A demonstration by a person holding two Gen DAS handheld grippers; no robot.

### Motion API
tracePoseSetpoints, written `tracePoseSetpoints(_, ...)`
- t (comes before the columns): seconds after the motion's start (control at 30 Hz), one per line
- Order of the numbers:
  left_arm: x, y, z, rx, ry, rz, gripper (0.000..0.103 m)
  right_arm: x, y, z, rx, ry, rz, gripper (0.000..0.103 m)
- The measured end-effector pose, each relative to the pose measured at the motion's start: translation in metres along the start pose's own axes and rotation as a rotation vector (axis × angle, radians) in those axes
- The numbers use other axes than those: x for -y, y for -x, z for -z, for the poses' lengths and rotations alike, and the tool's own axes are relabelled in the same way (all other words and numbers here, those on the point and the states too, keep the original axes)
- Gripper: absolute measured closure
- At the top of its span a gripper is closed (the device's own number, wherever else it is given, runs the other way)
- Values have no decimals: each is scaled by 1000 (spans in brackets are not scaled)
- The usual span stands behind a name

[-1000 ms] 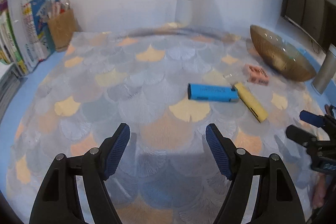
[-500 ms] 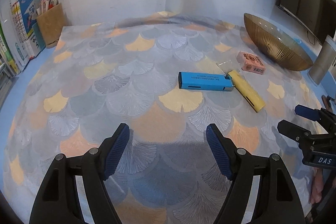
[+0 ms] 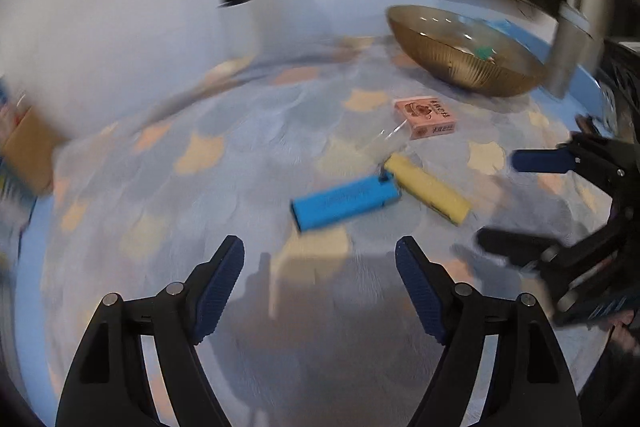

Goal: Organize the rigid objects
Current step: 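Grasp the blue USB stick with the left gripper while the right grasps the yellow lighter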

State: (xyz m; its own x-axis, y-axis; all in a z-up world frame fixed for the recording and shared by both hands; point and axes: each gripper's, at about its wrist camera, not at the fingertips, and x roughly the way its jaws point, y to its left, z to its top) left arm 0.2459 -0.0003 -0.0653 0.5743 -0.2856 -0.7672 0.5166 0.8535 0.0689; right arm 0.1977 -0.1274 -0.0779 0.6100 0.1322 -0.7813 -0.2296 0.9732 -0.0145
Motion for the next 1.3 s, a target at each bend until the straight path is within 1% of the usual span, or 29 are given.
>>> tracePoseSetpoints(0.03,0,-6,-6,-2,-30,-1,26,-3,-6,-1,-16,14,-2,48)
tracePoseSetpoints(0.1,2,-17,-18,0,-98,16,26,-2,-25,-3,-71,2,-14,49)
tracePoseSetpoints(0.13,2,-25,-23,-13,-124,43,26,1,-33,-3,-89,-17,1,49)
tracePoseSetpoints(0.2,3,-40,-30,-43,-159,82,26,5,-35,-6,-59,-25,1,50)
tracePoseSetpoints(0.23,3,-45,-32,-50,-168,88,26,6,-36,-8,-57,-22,1,55)
tracePoseSetpoints(0.27,5,-52,-34,-58,-174,97,26,7,-39,-9,-58,-16,4,59)
tracePoseSetpoints(0.3,5,-58,-36,-69,-171,115,27,7,-38,-9,-45,-5,1,71)
tracePoseSetpoints(0.33,5,-63,-36,-80,-159,143,27,6,-38,-9,-40,3,-10,80)
tracePoseSetpoints(0.37,6,-65,-35,-86,-152,158,28,6,-37,-8,-38,6,-14,80)
tracePoseSetpoints(0.4,8,-66,-33,-89,-145,178,33,8,-35,-6,-40,5,-17,80)
tracePoseSetpoints(0.43,10,-64,-30,-89,-144,193,34,10,-33,-4,-41,3,-20,80)
tracePoseSetpoints(0.5,18,-55,-19,-90,-162,231,34,16,-28,1,-45,-11,-33,80)
tracePoseSetpoints(0.6,34,-38,-3,-105,-213,309,34,27,-12,16,-43,-33,-71,80)
tracePoseSetpoints(0.67,41,-31,1,-85,-238,269,33,31,-4,26,-38,-24,-91,80)
tracePoseSetpoints(0.7,41,-30,-1,-79,-220,239,33,32,-2,30,-38,-21,-87,80)
tracePoseSetpoints(0.77,35,-34,-5,-83,-166,212,33,35,-2,33,-50,-29,-85,79)
tracePoseSetpoints(0.83,32,-43,-11,-104,-108,162,33,35,-4,29,-60,-52,-91,69)
tracePoseSetpoints(0.87,31,-48,-11,-115,-99,140,33,33,-5,27,-63,-49,-87,69)
tracePoseSetpoints(0.9,32,-49,-13,-113,-73,138,39,29,-7,24,-66,-32,-70,69)
tracePoseSetpoints(0.97,33,-49,-15,-112,-56,122,57,18,-12,20,-56,22,-6,69)
tracePoseSetpoints(1.0,33,-49,-16,-113,-45,117,75,16,-12,20,-52,31,-3,71)
tracePoseSetpoints(1.03,34,-48,-17,-118,-32,103,81,12,-13,20,-52,36,-6,77)
tracePoseSetpoints(1.07,35,-48,-15,-119,-23,96,82,9,-12,20,-52,42,-11,80)
tracePoseSetpoints(1.1,35,-47,-14,-119,-12,85,82,7,-13,20,-53,48,-24,80)
tracePoseSetpoints(1.17,35,-44,-10,-120,20,62,82,-2,-10,24,-53,71,-66,80)
tracePoseSetpoints(1.23,33,-34,-1,-124,79,43,82,-10,-2,30,-47,93,-123,80)
tracePoseSetpoints(1.27,32,-30,2,-125,95,35,82,-11,3,33,-42,99,-135,80)
tracePoseSetpoints(1.3,32,-25,9,-131,114,6,82,-12,10,37,-36,105,-128,80)
